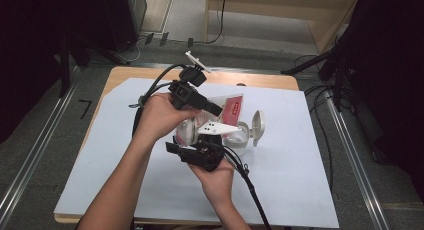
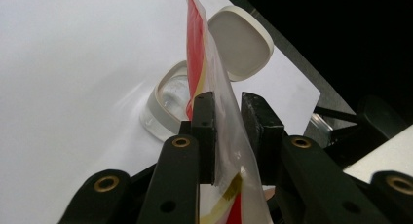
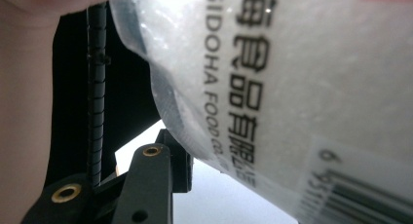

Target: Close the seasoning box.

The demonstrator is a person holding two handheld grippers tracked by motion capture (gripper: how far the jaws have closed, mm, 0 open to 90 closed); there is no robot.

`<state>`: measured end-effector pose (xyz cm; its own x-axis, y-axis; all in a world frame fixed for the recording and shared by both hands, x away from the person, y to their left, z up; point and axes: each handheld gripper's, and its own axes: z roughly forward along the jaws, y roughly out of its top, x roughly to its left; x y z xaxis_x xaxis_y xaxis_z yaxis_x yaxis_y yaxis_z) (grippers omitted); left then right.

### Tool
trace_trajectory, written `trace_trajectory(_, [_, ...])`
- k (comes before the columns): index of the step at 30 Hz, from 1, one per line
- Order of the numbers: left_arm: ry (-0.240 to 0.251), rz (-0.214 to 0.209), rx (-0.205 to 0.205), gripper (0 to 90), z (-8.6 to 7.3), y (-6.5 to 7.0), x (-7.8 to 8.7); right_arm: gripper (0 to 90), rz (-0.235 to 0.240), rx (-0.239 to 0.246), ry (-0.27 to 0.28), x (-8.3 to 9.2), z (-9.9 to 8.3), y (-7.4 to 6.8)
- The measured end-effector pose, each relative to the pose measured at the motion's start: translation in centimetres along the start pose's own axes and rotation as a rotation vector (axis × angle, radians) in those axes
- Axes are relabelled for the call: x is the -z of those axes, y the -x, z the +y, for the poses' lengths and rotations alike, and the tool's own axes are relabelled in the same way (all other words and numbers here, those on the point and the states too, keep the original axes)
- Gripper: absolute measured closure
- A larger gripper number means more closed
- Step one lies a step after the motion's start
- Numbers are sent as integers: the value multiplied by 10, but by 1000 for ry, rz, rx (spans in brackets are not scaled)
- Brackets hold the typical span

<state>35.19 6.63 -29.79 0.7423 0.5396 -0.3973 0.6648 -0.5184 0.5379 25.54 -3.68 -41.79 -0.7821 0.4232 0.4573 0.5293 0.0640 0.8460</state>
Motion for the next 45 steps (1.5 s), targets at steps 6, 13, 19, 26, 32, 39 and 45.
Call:
trace_trajectory(6, [21,-18,-20,757,-4,0,-1,629,-15,11,-15,2,0,0])
trace_trajectory(13, [43,-8,-23,777,-6,-1,-2,630,-29,18,-19,1,-1,-1])
trace_trajectory(19, [43,17,-18,810,-7,1,-2,630,-26,15,-14,1,-2,-2])
trace_trajectory(26, [53,25,-6,818,-9,3,-1,629,-27,15,-10,1,-3,-3])
trace_trajectory(32, [66,36,-14,817,-11,4,-1,629,-31,22,-13,0,-4,-3])
trace_trajectory(39, [84,59,-21,823,-11,4,1,621,-30,27,-18,-1,-2,-1])
trace_trajectory(45, [89,72,-19,827,-13,7,2,629,-45,40,-25,-2,-2,-4])
